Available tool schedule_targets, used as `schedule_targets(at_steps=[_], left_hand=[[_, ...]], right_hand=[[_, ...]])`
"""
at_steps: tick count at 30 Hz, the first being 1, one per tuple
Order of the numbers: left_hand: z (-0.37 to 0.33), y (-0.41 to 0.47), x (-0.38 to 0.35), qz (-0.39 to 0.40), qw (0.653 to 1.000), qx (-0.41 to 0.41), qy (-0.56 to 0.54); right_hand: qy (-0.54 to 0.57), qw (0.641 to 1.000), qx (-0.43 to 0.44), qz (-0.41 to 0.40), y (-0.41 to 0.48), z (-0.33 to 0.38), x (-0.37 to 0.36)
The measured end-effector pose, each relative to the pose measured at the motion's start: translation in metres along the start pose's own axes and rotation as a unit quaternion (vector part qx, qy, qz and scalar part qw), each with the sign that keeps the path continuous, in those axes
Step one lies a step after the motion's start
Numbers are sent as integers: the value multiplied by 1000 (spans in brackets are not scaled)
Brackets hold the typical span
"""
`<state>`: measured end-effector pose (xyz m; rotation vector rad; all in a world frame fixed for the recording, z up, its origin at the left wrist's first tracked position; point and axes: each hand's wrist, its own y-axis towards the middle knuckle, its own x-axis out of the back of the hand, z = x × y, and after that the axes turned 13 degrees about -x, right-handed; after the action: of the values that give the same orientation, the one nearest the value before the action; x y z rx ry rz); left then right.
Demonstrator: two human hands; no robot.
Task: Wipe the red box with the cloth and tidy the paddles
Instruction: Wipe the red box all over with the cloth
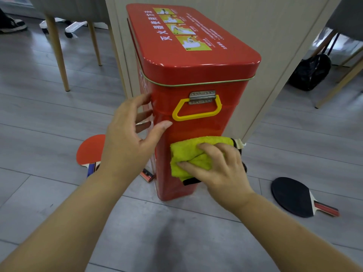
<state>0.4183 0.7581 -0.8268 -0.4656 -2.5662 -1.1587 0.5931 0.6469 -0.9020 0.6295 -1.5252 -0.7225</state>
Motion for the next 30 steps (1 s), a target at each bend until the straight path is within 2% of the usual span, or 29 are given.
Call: schedule_targets(at_steps=[3,7,10,17,19,24,30], left_hand=[[-1,-3,-3,-9,1000,24,-14],[-3,-9,-9,-4,998,51,-23],[-4,-14,-11,-5,998,48,-27],[-1,-15,-12,-9,997,62,-53],[2,-15,-12,-10,997,59,-54],[4,-16,-11,-5,998,53,-43],[9,-21,-13,-1,999,39,-29]], right_hand=[[-8,998,-60,-14,-7,-15,2],[-1,993,-114,19,-23,-20,-5],[21,991,-130,33,-32,-7,-16],[62,971,-230,-3,-39,45,-45],[82,977,-198,-2,-37,55,-47],[63,998,-15,-12,-35,53,-57],[87,995,38,-8,-32,40,-46]])
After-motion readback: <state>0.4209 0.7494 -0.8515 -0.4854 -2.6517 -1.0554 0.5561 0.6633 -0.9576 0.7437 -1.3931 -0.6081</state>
